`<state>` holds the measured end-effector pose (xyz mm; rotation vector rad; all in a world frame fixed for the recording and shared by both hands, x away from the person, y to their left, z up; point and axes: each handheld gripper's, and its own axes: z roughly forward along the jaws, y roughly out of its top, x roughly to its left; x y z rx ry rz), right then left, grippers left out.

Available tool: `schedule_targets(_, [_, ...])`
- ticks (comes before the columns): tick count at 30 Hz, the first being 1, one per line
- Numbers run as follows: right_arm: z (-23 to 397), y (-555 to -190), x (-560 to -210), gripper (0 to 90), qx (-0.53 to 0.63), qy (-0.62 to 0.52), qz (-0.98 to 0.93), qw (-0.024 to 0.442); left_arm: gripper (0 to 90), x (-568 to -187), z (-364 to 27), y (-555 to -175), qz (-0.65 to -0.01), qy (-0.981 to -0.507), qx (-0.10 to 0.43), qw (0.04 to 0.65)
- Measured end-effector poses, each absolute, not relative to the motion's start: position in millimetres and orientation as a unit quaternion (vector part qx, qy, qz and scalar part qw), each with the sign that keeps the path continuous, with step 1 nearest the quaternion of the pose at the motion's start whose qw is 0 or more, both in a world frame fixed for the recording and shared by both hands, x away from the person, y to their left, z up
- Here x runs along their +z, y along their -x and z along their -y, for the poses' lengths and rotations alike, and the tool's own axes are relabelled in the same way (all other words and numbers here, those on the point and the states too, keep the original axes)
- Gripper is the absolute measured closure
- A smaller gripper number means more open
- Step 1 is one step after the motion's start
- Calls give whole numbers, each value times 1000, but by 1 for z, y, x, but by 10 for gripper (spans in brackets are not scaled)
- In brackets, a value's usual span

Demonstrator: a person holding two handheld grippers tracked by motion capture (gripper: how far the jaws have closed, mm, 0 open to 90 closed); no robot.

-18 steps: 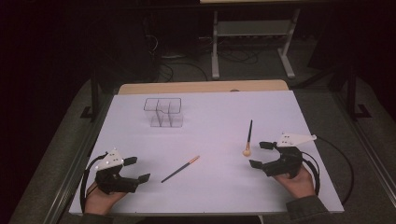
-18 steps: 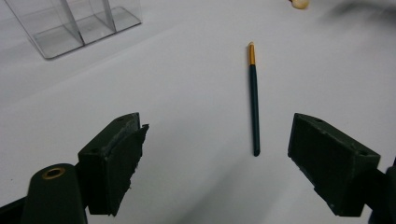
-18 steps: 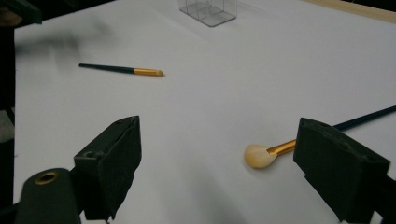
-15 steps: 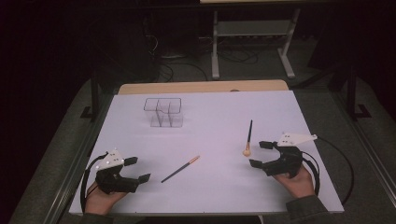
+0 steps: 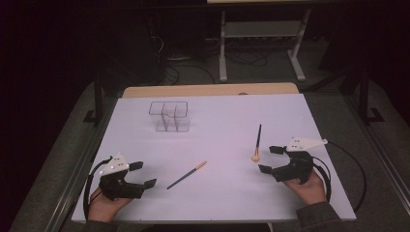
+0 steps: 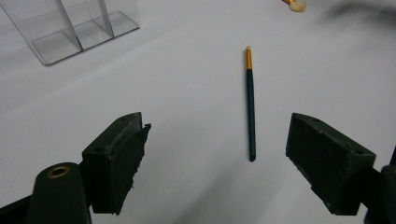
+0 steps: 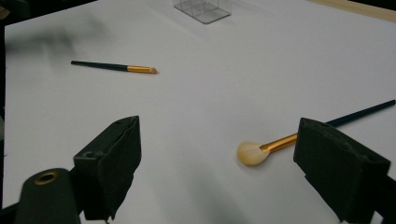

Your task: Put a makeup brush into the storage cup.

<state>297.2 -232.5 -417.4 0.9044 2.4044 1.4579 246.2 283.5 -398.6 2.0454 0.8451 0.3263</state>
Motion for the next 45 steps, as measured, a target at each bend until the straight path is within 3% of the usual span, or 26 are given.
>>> schedule_targets(21, [233,-296,-416,141,481,-307,-815,103,236,-369,-273,-254,-321,-849,111,405])
schedule_targets(45, [236,-298,-415,142,481,-309,-813,108,341,-346,-218,-284,-271,-892,105,345])
